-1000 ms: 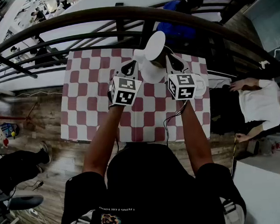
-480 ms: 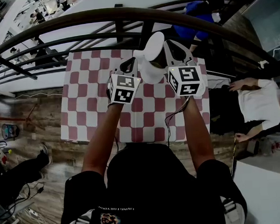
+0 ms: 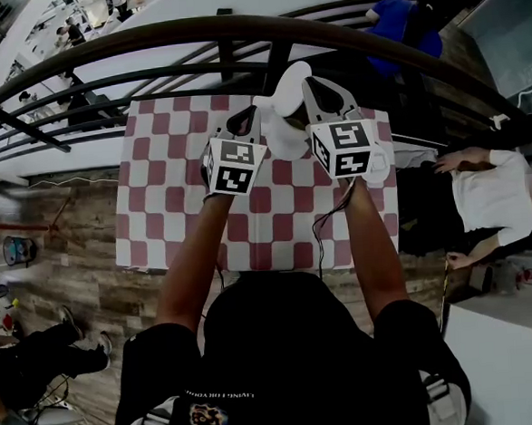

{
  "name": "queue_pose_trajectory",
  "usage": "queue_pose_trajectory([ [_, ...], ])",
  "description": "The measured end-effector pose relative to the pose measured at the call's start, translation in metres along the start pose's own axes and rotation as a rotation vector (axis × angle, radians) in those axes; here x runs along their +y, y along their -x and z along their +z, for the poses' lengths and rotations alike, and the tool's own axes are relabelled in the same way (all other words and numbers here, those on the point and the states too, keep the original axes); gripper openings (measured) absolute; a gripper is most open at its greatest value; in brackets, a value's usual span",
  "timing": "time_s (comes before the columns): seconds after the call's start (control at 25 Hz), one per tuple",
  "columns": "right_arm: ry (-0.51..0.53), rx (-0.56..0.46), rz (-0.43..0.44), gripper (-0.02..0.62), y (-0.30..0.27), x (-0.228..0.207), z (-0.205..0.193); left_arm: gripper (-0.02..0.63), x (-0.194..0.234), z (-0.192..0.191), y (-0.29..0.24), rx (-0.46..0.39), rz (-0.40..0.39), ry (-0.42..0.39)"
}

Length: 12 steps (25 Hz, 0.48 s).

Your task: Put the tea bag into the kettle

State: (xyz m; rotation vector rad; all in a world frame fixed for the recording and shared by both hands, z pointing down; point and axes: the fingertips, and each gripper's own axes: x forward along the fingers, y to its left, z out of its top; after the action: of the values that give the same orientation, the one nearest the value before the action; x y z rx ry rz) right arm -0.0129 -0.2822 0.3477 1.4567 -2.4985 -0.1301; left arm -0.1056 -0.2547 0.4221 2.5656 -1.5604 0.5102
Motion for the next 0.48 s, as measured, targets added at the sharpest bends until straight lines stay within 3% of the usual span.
queue_pose_trajectory([
  [0.48, -0.03, 0.018, -0.04, 0.015, 0.008, -0.018, -0.019, 0.003, -0.007, 0.0, -0.01, 0.0, -0.013, 0.0],
])
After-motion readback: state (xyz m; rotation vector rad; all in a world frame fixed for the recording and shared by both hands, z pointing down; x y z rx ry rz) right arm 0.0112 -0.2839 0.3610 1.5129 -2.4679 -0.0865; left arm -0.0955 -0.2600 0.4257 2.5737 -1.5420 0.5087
